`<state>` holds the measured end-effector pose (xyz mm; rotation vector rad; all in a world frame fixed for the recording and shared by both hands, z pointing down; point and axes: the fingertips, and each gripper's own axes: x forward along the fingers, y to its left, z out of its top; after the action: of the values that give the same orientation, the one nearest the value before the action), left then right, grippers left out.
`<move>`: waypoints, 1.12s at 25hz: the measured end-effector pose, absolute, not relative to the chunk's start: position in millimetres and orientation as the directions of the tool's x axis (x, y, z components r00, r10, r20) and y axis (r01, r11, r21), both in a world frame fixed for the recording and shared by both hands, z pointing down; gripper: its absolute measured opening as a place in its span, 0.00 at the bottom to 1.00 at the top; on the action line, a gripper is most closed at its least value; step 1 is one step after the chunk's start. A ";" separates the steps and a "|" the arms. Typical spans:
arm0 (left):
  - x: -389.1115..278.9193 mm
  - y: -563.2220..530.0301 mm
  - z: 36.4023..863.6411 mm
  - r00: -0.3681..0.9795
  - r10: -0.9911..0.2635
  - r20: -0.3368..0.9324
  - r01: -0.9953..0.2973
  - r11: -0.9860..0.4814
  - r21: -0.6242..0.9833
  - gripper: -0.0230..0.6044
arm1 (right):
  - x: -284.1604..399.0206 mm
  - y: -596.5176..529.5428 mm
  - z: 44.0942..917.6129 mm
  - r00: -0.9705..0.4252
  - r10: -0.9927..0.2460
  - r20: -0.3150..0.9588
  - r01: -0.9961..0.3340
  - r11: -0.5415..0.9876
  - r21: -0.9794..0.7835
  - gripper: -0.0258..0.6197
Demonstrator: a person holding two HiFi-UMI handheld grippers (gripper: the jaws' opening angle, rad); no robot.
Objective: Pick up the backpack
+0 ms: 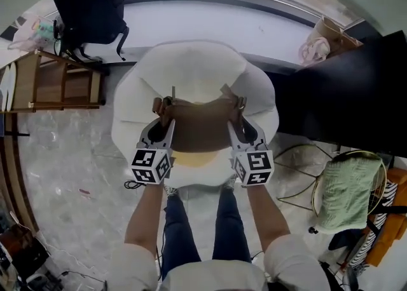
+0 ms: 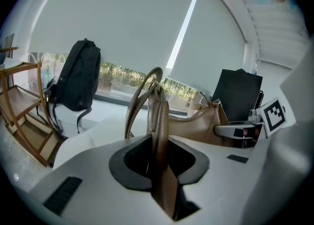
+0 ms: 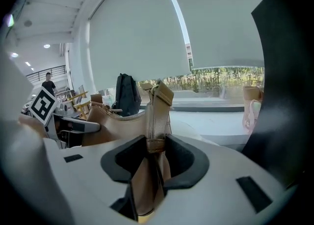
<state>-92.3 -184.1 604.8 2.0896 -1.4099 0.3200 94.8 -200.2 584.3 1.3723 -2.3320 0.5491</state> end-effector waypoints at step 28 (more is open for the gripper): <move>-94.0 -167.8 397.7 0.384 -0.834 0.396 -0.916 -0.292 0.273 0.19 | 92.7 -185.7 379.1 -0.485 -0.791 0.373 -0.867 0.491 -0.087 0.27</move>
<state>-94.0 -167.8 397.7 2.1959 -1.5052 0.2439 92.7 -185.7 379.1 1.4039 -2.4552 0.3832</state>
